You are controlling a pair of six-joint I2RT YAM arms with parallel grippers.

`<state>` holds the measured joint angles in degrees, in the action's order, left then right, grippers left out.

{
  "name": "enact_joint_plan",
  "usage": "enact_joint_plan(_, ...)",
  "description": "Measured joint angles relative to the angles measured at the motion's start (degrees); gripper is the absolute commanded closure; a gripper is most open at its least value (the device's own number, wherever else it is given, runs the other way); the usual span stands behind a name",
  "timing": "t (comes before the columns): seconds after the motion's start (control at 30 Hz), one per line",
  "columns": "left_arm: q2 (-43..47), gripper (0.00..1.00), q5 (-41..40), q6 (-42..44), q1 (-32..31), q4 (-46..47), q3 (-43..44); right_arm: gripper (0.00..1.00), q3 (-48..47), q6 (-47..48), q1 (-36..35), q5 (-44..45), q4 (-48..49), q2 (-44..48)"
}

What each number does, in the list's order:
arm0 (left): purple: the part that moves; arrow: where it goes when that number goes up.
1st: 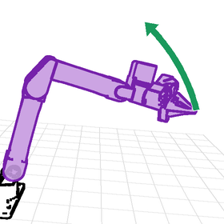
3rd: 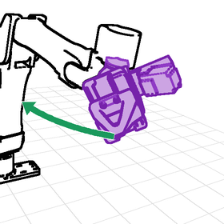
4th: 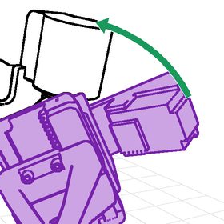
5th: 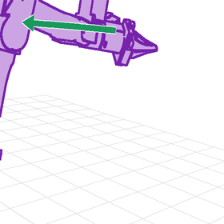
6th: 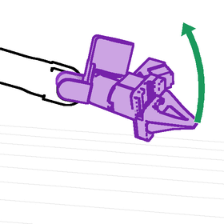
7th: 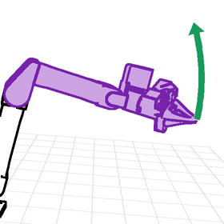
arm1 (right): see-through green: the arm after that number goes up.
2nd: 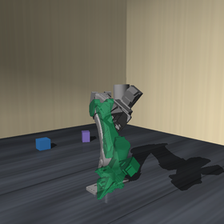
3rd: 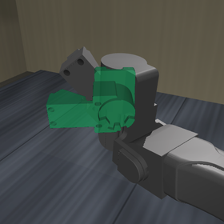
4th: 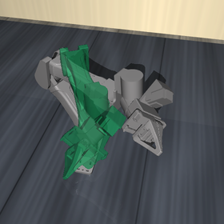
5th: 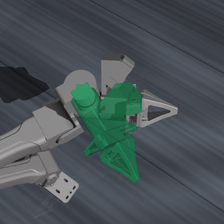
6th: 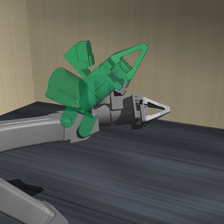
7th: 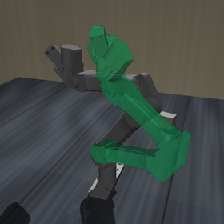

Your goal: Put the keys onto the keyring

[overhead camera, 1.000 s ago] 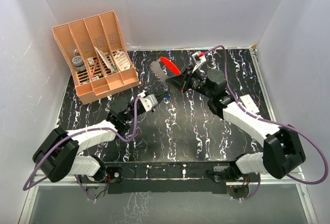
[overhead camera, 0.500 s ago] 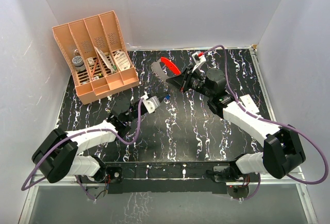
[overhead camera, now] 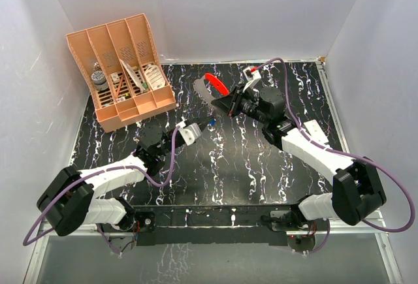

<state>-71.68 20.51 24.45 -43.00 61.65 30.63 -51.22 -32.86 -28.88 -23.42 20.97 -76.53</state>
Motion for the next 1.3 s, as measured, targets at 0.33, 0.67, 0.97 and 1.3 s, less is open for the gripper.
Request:
enact_joint_plan(0.33, 0.0, 1.0, -0.1, 0.0, -0.9, 0.0, 0.0, 1.0, -0.9, 0.0, 0.0, 1.3, 0.0, -0.3)
enact_joint_plan(0.67, -0.6, 1.0, -1.7, 0.8, -1.4, 0.0, -0.2, 1.0, -1.4, 0.0, 0.0, 1.5, -0.1, -0.3)
enact_joint_plan(0.97, -2.1, 1.0, -3.7, 1.8, -1.4, 0.5, -0.3, 1.0, -1.5, 0.0, 0.0, 1.4, -0.2, -0.3)
enact_joint_plan(1.3, -2.2, 1.0, -5.2, 2.6, -1.4, 1.8, -0.3, 1.0, -1.5, 0.0, 0.0, 1.4, -0.2, -0.3)
